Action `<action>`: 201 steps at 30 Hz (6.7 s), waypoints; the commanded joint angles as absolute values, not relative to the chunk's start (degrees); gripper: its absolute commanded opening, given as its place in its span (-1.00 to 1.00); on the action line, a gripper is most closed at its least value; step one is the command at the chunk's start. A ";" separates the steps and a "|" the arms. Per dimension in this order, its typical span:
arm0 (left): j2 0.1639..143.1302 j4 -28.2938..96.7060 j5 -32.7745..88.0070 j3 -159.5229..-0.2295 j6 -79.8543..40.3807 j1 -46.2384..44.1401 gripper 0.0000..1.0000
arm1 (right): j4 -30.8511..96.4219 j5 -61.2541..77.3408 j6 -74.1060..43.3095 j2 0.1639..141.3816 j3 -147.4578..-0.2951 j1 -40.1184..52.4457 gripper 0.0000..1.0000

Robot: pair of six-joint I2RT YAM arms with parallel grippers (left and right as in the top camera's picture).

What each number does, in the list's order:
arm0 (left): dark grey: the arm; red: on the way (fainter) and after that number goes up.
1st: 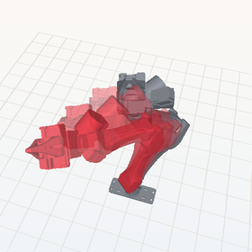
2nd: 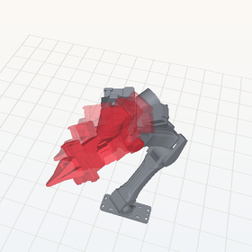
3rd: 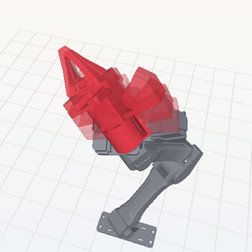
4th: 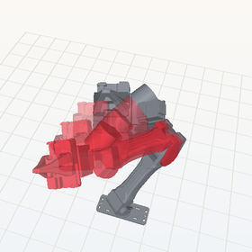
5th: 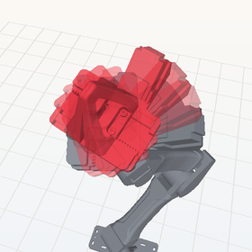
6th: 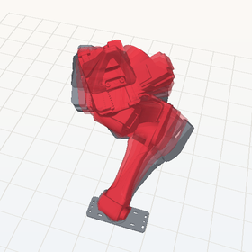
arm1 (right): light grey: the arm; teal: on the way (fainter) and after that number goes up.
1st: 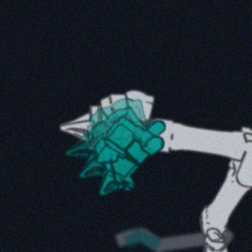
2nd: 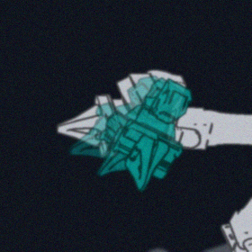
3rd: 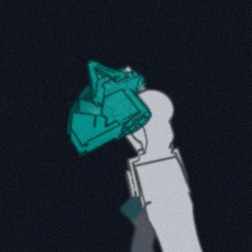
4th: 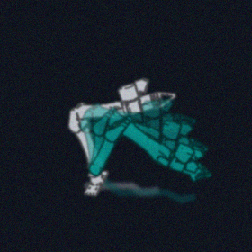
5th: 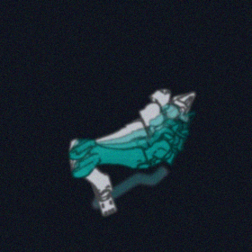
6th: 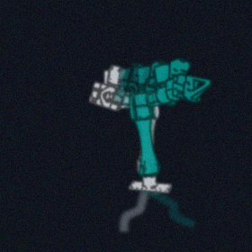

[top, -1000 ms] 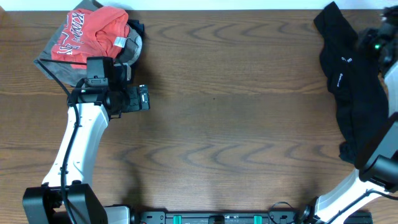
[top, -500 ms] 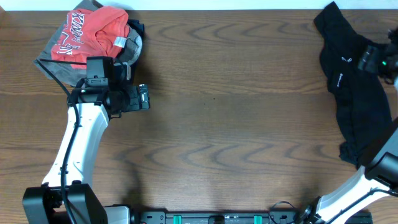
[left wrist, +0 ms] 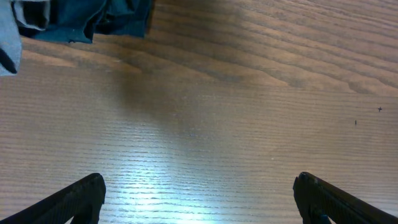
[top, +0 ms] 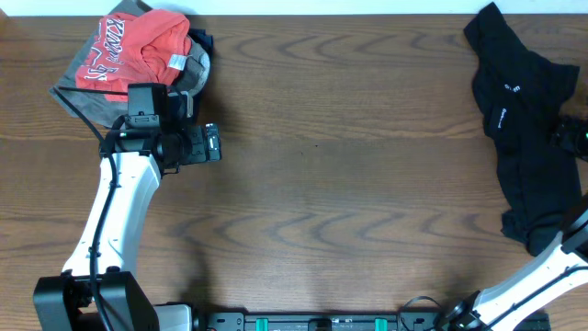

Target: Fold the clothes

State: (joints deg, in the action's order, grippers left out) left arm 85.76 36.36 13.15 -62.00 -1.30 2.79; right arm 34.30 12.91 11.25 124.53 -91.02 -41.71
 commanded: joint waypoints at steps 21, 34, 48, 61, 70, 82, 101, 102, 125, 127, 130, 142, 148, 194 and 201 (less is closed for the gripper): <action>85.71 36.67 13.10 -63.00 -1.39 2.74 0.96 | 34.72 19.99 7.66 130.72 -94.50 -46.13 -0.98; 85.47 36.75 13.10 -63.02 -1.39 2.76 0.96 | 56.01 29.15 7.75 124.90 -110.45 -42.89 -0.98; 75.66 36.32 16.03 -63.46 -1.34 2.83 0.96 | 61.06 35.68 5.56 115.07 -110.63 -14.63 -0.97; 64.34 35.09 15.79 -63.46 -1.15 2.87 0.96 | 63.61 33.93 4.29 115.07 -110.63 19.88 -0.97; 64.10 34.15 15.38 -63.46 -1.15 2.87 0.96 | 68.75 31.90 3.73 112.99 -110.69 22.15 -0.98; 64.03 26.00 15.46 -63.46 -1.19 2.85 0.96 | 68.73 29.76 3.20 94.06 -119.46 13.10 -0.98; 63.88 24.75 15.90 -63.46 -1.17 2.85 0.96 | 81.49 5.89 0.05 85.73 -119.13 17.45 -0.98; 63.94 24.71 16.12 -63.46 -1.17 2.85 0.96 | 81.47 5.82 0.34 86.48 -118.85 15.07 -0.98; 82.43 26.11 24.01 -63.46 1.74 -8.43 0.96 | 73.23 21.58 3.92 118.06 -118.34 -19.51 -0.04; 84.90 27.81 23.94 -63.46 3.05 -10.15 0.96 | 72.58 23.44 3.92 117.91 -118.34 -19.42 0.03; 88.18 29.17 23.35 -63.46 3.01 -11.20 0.96 | 72.53 24.25 3.95 117.69 -118.37 -18.68 0.05; 99.02 29.45 23.62 -63.46 8.82 -14.66 0.96 | 73.21 24.21 3.95 117.69 -118.34 -11.99 0.06; 101.08 29.26 23.55 -63.46 15.07 -19.14 0.96 | 72.62 23.81 3.92 117.71 -118.34 -9.10 0.08; 95.81 32.69 18.33 -74.67 7.20 -16.27 -0.88 | 82.28 24.01 4.78 117.69 -118.34 0.86 -0.41; 87.24 34.02 17.37 -81.12 2.83 -12.82 -0.88 | 86.19 30.24 6.94 117.64 -118.34 2.74 -0.43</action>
State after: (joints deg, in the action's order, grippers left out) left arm 89.89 33.65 18.63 -79.07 6.07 -13.85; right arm 85.65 26.87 4.89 119.00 -117.93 2.00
